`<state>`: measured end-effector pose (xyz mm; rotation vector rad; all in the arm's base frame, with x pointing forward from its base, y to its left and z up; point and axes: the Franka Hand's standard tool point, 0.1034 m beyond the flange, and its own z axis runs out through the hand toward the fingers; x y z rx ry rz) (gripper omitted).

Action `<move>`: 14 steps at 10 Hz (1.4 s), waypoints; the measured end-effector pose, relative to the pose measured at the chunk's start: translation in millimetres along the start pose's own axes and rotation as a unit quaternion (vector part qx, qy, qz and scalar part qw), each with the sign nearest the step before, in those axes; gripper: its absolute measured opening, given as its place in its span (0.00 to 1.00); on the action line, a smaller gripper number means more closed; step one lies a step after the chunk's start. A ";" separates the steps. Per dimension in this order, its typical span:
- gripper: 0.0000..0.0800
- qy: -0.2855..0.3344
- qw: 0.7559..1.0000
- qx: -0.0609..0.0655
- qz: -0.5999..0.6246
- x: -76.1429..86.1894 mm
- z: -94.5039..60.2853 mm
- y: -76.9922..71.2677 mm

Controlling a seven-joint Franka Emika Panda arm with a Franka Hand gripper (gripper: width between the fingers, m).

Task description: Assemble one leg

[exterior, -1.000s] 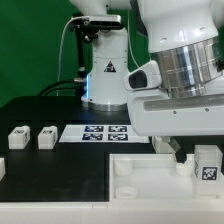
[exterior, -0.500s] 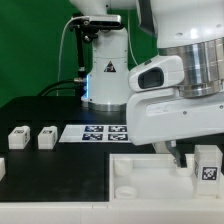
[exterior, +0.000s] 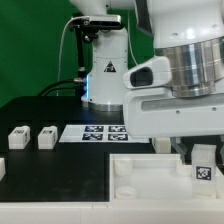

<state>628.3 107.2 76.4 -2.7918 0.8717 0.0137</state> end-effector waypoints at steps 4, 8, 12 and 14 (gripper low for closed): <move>0.38 -0.009 0.951 0.034 0.307 -5.3 2.5 3.0; 0.42 -0.020 0.929 0.041 0.367 -8.2 4.3 0.9; 0.78 -0.020 0.993 0.010 0.115 -12.6 3.9 0.8; 0.81 -0.021 1.000 0.003 0.003 -13.8 4.7 -2.1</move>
Offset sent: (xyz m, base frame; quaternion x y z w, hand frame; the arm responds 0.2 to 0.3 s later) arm 0.0051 0.0024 0.0055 0.0370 -0.0175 0.2513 0.9670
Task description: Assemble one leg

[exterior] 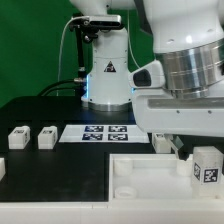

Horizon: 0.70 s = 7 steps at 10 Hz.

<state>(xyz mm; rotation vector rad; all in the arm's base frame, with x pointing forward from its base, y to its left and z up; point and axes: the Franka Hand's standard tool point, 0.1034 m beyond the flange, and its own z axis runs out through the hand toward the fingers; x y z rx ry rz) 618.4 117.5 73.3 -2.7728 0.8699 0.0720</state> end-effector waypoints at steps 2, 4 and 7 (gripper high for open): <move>0.81 -0.002 0.990 -0.010 -0.138 0.7 -0.6 2.1; 0.81 0.001 0.953 -0.024 -0.301 8.7 -6.1 -3.5; 0.76 0.002 0.945 -0.022 -0.326 10.7 -6.9 -3.7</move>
Offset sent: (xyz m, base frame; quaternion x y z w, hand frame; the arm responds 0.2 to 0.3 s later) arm 0.0208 -0.0037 0.0090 -0.0461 -0.0008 -0.3880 0.9205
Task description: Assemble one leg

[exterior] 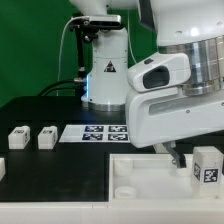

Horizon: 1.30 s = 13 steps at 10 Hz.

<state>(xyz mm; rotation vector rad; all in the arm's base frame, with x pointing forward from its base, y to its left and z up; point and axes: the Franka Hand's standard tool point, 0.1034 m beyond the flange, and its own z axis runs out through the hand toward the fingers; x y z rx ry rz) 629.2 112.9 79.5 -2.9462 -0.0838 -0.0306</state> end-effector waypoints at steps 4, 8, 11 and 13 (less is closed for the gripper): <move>0.38 0.001 0.983 0.003 0.186 0.6 -0.3 0.7; 0.38 -0.002 0.867 0.036 0.497 0.3 -0.7 5.4; 0.38 -0.012 0.750 0.057 0.659 -1.0 -1.3 3.8; 0.38 -0.013 0.703 0.059 0.709 -0.8 -1.4 3.7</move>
Offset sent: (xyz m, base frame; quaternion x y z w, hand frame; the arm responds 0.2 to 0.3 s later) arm 0.0000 0.0000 0.0000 0.0000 0.0000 0.2667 0.9638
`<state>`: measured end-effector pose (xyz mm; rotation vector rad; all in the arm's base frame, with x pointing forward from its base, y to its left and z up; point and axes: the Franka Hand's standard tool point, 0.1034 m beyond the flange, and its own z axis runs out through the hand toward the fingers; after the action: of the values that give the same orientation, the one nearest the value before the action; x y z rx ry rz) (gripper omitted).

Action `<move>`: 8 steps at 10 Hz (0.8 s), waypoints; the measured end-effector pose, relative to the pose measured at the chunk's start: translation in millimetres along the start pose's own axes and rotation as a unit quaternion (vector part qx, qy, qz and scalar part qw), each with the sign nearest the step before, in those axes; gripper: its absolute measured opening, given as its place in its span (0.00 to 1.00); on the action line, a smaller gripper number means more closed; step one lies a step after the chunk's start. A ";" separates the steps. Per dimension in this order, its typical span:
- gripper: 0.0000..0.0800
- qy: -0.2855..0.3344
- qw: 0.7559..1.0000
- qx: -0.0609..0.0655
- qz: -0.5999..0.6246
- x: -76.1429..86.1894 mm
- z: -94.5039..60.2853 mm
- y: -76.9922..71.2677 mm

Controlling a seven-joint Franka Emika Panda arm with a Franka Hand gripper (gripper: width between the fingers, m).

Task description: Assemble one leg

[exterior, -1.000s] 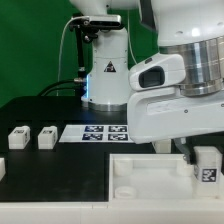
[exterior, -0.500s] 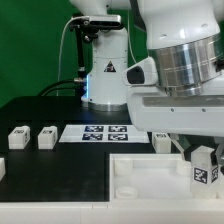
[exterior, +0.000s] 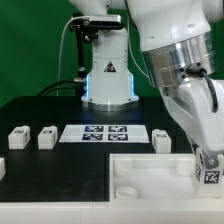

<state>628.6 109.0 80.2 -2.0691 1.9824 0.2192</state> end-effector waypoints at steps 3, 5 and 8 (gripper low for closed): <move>0.49 -0.001 0.999 -0.002 -0.040 -0.1 0.9 0.8; 0.77 0.009 0.977 -0.016 -0.211 -2.2 2.8 2.0; 0.81 0.017 0.924 -0.025 -0.381 -1.6 3.6 2.5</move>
Offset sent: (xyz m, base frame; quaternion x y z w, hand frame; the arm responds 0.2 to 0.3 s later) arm 0.0014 0.0038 -0.0032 -0.0209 -0.0036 -0.1958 0.9804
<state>626.2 111.5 77.0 -2.6966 1.0501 0.0699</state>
